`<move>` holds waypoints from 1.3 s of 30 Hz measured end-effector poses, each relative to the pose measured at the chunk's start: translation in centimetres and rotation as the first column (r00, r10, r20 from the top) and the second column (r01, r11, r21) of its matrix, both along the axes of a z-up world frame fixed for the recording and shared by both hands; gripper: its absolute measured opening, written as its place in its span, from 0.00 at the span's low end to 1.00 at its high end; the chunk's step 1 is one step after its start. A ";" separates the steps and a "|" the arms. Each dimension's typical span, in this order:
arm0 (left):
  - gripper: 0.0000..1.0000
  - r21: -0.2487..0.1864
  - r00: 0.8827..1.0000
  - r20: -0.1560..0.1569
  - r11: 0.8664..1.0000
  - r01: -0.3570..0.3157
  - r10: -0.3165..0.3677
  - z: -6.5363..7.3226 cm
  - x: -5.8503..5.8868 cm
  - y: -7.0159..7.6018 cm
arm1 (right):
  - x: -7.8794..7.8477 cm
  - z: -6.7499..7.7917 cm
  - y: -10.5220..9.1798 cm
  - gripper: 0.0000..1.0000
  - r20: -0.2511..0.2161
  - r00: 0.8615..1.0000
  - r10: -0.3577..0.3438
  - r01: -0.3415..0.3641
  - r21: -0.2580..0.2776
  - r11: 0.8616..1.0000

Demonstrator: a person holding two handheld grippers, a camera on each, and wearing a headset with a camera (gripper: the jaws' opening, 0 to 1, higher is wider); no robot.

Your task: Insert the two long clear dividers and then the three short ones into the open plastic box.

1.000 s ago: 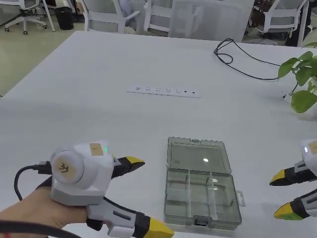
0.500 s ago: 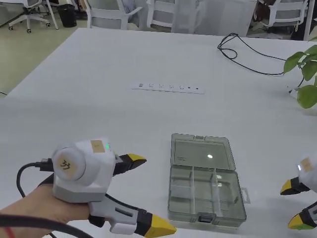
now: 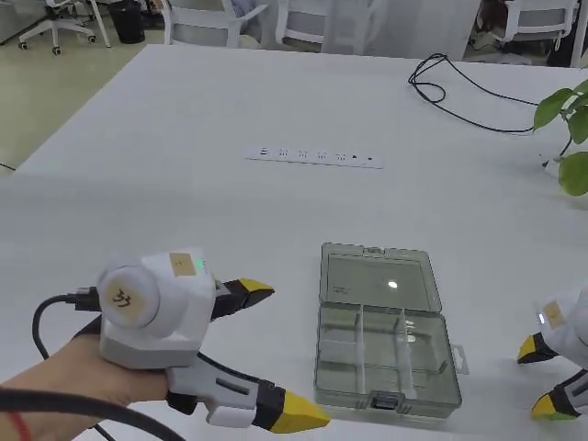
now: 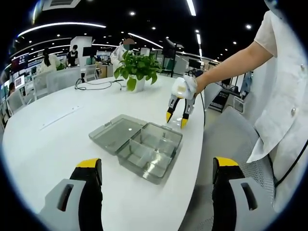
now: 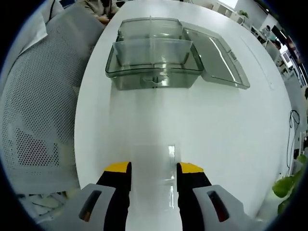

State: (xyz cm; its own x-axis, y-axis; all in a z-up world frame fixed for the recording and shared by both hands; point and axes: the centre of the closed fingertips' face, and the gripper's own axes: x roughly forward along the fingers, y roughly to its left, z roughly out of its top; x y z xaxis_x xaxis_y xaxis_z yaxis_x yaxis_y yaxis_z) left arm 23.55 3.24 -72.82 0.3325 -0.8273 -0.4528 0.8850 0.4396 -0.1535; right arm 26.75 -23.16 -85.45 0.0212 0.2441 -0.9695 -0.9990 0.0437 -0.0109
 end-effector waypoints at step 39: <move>0.78 -0.207 0.968 -0.230 0.967 -0.150 0.101 4.1 2.0 -4.6 | 0.2 11.9 7.8 0.33 0.247 0.969 0.021 -0.058 0.145 0.988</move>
